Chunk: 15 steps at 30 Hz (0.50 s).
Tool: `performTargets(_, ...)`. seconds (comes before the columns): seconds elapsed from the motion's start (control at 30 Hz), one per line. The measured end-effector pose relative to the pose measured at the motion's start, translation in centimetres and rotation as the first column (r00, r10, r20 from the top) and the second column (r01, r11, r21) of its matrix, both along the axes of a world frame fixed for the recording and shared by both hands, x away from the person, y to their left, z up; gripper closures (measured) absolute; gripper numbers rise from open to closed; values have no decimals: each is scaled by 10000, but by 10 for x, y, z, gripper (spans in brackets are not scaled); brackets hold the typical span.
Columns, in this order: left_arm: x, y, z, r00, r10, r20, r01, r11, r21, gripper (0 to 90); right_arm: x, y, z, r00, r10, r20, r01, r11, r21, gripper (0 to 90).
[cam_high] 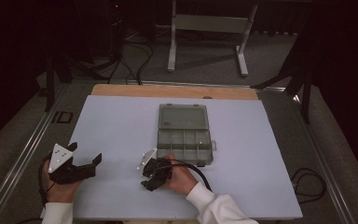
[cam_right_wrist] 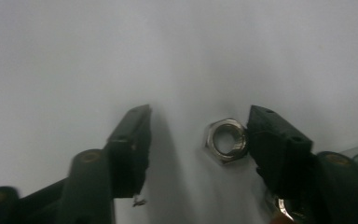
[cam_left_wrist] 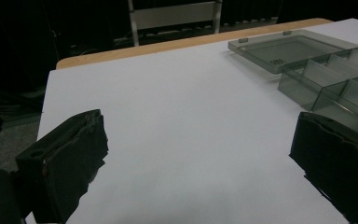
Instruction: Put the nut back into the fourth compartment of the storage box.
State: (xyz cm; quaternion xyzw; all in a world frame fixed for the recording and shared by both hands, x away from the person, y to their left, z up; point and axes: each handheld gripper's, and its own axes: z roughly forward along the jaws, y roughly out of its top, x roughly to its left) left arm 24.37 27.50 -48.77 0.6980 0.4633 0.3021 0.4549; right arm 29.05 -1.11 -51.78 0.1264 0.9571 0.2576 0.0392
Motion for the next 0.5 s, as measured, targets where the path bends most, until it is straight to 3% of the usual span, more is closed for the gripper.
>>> performTargets(0.23,0,0,0,10000,0,-7,0,10000,6,38,2,-1,1,9997,-127,-208,126,9999,-39,617)
performTargets(0.5,0,0,0,10000,-23,-12,23,10000,32,38,4,-2,3,9992,-205,-347,192,9992,-351,676)
